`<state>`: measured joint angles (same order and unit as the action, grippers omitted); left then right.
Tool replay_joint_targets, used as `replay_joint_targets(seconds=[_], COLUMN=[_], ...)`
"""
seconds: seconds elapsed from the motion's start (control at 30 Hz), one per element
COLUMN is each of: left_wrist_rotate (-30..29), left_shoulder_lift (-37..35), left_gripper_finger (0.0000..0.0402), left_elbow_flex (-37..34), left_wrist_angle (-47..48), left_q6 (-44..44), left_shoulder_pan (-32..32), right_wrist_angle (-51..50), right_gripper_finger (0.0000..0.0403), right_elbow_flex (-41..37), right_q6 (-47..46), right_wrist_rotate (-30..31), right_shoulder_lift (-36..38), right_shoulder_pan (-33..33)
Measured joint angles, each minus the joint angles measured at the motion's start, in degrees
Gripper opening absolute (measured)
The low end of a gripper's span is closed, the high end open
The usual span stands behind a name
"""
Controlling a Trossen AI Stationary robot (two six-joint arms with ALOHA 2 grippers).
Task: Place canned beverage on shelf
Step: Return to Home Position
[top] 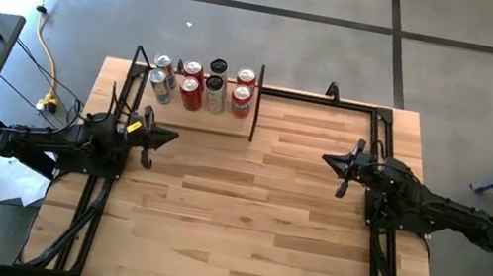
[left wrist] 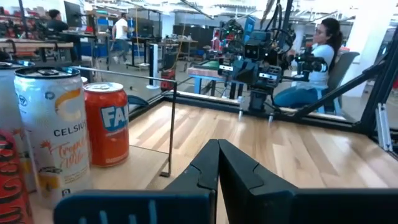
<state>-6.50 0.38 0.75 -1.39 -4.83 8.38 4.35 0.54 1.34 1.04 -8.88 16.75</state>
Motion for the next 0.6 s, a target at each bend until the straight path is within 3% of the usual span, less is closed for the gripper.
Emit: replay_joint_targets(seconds=[0.13, 0.2, 0.33, 0.47, 0.6], left_wrist_rotate=[2.4, 3.8, 3.5, 3.3, 3.7], left_shoulder_lift=[-0.2, -0.2, -0.2, -0.1, 0.9], left_gripper_finger=[0.0, 0.0, 0.0, 0.0, 0.0], left_elbow_flex=[0.0, 0.0, 0.0, 0.0, 0.0], left_wrist_angle=[0.3, 0.4, 0.6, 0.6, 0.6], left_q6=[0.7, 2.1, 2.5, 2.5, 2.5], left_shoulder_pan=[0.0, 0.0, 0.2, 0.2, 0.2], right_wrist_angle=[0.4, -0.8, -2.1, -0.8, -1.8], right_gripper_finger=[0.0, 0.0, 0.0, 0.0, 0.0], right_elbow_flex=[0.0, 0.1, 0.2, 0.0, 0.0], right_q6=[0.2, 0.0, 2.1, 5.1, -3.3], right_wrist_rotate=[0.6, 3.8, 5.3, 6.8, 9.4], right_shoulder_lift=[0.6, 2.2, 8.6, 8.3, 7.8], right_shoulder_pan=[0.0, -0.1, -1.3, -1.7, -0.9])
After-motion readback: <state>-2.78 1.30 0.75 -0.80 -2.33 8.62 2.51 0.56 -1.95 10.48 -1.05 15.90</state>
